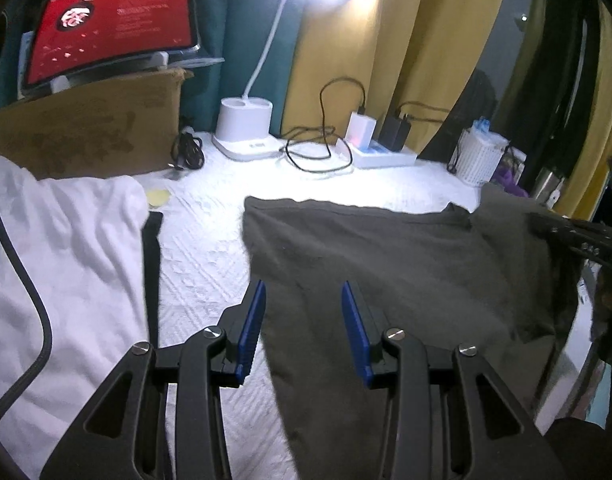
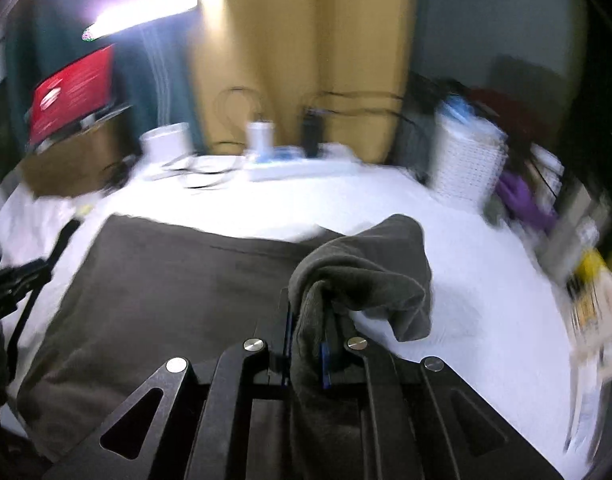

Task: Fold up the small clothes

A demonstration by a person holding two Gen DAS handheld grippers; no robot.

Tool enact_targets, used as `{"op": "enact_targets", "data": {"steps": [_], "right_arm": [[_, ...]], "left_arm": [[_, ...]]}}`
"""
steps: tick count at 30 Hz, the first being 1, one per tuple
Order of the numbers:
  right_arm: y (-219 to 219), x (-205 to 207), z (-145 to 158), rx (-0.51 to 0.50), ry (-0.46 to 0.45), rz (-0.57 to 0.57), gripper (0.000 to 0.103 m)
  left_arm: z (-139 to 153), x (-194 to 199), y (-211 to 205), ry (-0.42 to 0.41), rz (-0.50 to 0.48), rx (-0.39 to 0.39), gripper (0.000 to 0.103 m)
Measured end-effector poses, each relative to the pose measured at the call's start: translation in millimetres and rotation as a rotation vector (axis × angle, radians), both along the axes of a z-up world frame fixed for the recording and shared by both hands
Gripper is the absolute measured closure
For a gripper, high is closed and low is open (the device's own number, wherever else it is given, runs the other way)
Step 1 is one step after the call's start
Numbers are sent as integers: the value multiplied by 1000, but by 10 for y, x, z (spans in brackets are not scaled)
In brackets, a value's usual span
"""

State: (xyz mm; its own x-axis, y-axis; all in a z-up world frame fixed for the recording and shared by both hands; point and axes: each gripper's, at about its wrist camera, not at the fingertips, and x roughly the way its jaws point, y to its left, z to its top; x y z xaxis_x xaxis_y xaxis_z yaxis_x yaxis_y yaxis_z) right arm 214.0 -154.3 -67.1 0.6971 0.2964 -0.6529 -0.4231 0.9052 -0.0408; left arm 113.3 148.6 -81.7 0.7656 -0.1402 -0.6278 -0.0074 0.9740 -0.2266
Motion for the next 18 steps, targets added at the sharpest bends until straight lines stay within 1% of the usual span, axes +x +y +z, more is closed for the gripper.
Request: {"op": "enact_targets", "data": {"steps": [3, 6, 8, 10, 12, 15, 18], "right_arm": [[596, -140, 2, -61, -10, 140, 93], [1159, -290, -98, -111, -3, 265, 93], [1471, -406, -222, -133, 25, 342, 93], [1744, -512, -395, -149, 83, 409, 93], [1885, -640, -484, -142, 104, 450, 93], [2035, -799, -585, -161, 138, 500, 93], [2043, -903, -586, -162, 139, 512, 91]], "left_arm": [[48, -127, 101, -29, 12, -8, 64], [43, -240, 229, -34, 38, -17, 61], [23, -314, 319, -31, 60, -25, 60], [2, -397, 406, -31, 81, -31, 60], [-23, -461, 477, -29, 102, -33, 60], [-45, -526, 552, -26, 122, -42, 59], [-51, -543, 580, -21, 130, -34, 58]]}}
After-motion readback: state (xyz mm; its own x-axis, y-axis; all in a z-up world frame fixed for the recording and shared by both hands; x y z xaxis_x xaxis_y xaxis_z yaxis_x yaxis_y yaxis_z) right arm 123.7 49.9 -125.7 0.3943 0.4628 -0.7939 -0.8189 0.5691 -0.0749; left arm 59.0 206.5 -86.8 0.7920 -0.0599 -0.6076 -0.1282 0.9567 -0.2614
